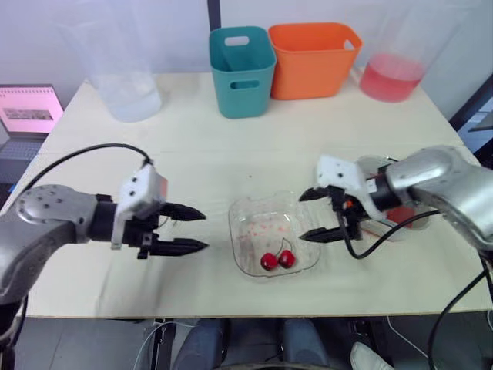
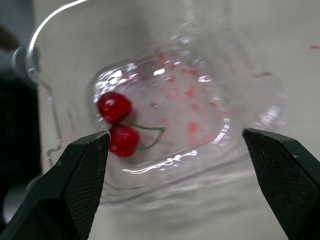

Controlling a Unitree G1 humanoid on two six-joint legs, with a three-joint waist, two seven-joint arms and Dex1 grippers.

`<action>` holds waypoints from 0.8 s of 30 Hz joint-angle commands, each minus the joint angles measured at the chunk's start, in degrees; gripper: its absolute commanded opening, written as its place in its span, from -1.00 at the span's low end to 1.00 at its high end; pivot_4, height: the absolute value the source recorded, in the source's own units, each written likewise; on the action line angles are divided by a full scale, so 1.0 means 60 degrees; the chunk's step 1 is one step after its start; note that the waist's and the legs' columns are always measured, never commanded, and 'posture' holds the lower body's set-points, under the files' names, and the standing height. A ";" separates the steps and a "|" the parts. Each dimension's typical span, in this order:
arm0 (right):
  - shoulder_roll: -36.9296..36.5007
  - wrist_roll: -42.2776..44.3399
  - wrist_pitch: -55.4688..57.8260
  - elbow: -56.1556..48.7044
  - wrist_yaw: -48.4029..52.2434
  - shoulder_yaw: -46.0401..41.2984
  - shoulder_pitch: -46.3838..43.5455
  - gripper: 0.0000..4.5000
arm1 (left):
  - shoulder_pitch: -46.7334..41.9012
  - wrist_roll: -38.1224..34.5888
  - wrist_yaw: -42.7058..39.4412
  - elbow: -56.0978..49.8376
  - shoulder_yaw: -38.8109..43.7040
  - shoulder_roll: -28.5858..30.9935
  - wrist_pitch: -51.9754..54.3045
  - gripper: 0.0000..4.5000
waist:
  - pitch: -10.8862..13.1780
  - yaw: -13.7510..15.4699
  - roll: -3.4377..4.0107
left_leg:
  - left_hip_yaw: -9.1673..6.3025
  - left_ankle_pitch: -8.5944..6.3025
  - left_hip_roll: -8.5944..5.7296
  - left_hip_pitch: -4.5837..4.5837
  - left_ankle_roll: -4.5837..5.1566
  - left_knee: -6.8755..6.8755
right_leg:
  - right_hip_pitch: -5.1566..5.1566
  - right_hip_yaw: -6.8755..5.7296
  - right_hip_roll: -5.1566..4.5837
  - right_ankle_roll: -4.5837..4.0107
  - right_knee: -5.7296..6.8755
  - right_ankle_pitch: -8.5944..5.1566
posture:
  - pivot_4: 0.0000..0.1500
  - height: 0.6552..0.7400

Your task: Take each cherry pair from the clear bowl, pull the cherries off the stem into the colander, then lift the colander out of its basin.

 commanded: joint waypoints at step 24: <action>0.2054 -0.5765 -0.4112 0.1576 0.2697 0.3792 -0.1621 -0.03 | -0.0659 0.0857 0.0501 -0.0458 -0.1436 -0.0883 -0.0787 0.28 | 0.0001 0.0053 -0.0002 | -0.0006 0.0021 -0.0026 -0.0007 -0.0036 0.0006 | -0.0006 0.0006 -0.0011 0.0001 0.0002 0.0000 | 1.00 1.00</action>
